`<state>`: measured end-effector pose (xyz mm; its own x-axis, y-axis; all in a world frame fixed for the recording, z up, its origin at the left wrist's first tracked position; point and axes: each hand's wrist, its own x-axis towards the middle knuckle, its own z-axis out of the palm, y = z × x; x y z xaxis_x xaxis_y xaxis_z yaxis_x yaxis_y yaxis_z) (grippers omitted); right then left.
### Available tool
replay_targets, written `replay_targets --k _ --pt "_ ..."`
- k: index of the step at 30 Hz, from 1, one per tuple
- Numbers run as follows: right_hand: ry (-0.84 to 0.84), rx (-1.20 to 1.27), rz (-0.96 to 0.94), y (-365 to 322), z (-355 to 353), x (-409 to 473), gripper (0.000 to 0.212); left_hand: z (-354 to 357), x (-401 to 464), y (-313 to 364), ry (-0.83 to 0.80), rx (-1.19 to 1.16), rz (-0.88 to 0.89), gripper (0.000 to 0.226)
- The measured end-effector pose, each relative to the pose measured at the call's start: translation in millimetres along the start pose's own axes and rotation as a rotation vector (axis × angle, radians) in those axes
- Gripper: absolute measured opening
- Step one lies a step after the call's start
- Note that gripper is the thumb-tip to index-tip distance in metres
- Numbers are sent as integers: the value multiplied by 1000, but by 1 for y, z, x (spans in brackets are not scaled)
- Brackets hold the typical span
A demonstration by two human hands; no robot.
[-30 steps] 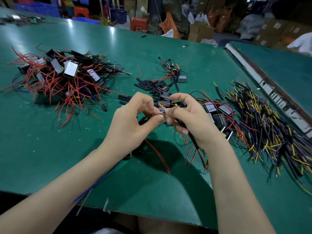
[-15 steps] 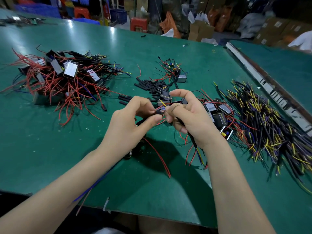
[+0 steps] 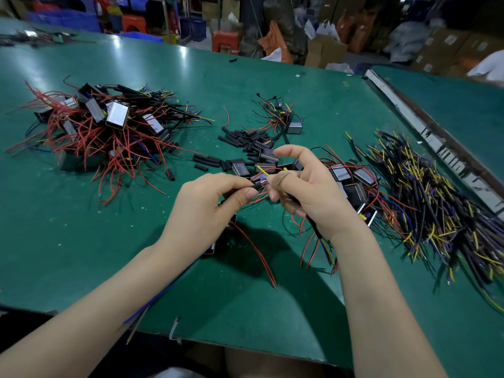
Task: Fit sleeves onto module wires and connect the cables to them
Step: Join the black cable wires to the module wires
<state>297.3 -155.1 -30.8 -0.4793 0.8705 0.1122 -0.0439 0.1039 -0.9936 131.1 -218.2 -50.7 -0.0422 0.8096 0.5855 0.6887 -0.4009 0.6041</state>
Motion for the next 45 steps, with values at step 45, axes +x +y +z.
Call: replay_targets --k 45 --pt "-169 -120 72 10 -11 1 15 -13 -2 -15 -87 -52 -35 8"
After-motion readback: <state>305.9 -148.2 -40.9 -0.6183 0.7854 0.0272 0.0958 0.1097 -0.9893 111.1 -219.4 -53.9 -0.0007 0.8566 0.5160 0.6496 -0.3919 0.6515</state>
